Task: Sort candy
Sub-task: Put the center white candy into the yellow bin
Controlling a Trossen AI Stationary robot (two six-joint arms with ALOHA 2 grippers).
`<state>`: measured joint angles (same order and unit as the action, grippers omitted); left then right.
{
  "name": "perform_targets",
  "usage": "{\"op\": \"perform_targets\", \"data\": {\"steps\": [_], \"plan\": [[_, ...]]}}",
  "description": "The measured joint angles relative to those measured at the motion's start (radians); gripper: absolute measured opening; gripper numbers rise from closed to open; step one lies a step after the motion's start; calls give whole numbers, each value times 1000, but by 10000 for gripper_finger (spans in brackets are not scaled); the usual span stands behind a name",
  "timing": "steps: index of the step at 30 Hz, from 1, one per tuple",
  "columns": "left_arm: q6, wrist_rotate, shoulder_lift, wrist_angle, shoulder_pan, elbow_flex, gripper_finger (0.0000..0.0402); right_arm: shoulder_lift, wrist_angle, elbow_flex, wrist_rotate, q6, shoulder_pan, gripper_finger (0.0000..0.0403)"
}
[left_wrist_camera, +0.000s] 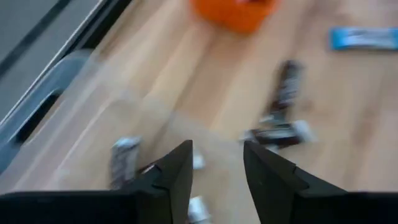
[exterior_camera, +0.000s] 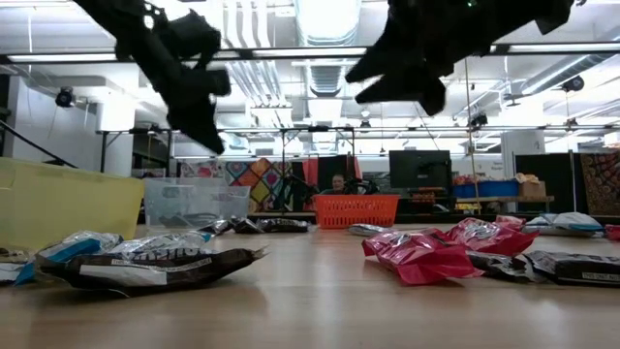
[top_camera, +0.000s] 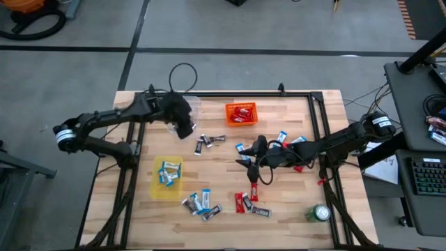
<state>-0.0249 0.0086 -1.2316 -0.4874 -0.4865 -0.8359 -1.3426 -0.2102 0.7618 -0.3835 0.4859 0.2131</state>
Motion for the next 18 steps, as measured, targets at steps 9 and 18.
{"op": "perform_targets", "data": {"steps": [9, 18], "plan": [[100, -181, 140, 179, 335, 80, 111, -52, 174, 21, -107, 261, -3, 176], [166, -275, 218, 351, 575, 175, 112, -217, 362, 130, -117, 475, -27, 176]]}}
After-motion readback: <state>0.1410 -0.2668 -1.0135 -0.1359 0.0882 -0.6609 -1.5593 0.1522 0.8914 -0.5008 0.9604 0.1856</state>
